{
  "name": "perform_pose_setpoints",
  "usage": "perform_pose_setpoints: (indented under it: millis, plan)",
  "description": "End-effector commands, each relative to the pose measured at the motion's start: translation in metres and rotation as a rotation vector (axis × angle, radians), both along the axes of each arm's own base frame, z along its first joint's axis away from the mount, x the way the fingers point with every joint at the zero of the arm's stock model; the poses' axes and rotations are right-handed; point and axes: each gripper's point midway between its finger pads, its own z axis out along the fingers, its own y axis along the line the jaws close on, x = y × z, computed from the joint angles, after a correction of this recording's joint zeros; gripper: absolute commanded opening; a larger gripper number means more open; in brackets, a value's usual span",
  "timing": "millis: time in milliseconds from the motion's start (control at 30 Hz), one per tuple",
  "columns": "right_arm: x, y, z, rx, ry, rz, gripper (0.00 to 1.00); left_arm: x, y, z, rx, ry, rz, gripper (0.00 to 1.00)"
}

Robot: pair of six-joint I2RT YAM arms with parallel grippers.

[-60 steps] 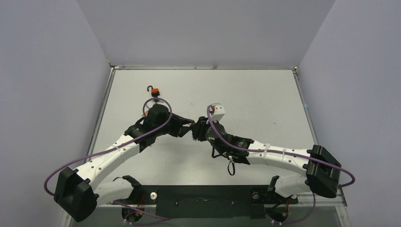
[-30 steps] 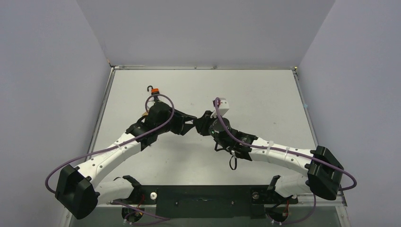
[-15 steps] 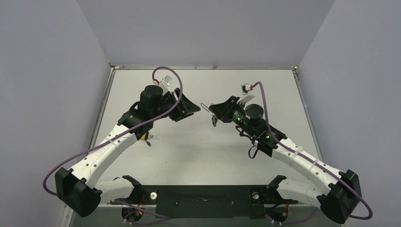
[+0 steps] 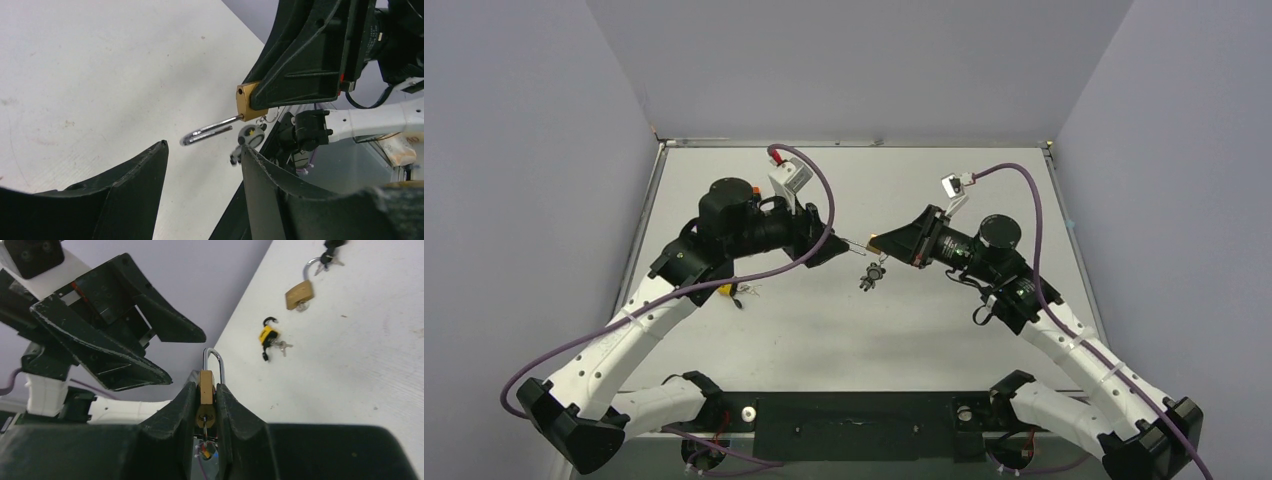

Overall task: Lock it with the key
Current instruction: Pick up the lock from the center of the board.

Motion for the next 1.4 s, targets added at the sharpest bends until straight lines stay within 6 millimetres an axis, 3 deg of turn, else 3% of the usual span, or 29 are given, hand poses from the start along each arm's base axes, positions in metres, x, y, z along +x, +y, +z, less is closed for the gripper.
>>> perform_pose_setpoints:
  millis: [0, 100, 233, 633, 1000, 1367]
  plan:
    - [-0.033, -0.003, 0.067, 0.135, -0.102, 0.118, 0.00, -0.029, -0.005, 0.054, -0.059, -0.189, -0.190, 0.53]
    - [-0.040, -0.006, 0.078, 0.148, -0.121, 0.131, 0.00, -0.045, -0.004, 0.074, -0.081, -0.226, -0.260, 0.53]
    - [-0.047, -0.009, 0.094, 0.172, -0.152, 0.139, 0.00, -0.061, -0.004, 0.086, -0.099, -0.223, -0.331, 0.51]
    - [-0.063, -0.015, 0.128, 0.226, -0.194, 0.173, 0.00, -0.072, -0.006, 0.103, -0.143, -0.242, -0.388, 0.48]
    - [-0.057, -0.012, 0.128, 0.205, -0.184, 0.164, 0.00, -0.077, -0.008, 0.114, -0.190, -0.247, -0.411, 0.44]
    - [-0.049, -0.004, 0.124, 0.216, -0.152, 0.171, 0.00, -0.069, -0.011, 0.117, -0.193, -0.266, -0.389, 0.42]
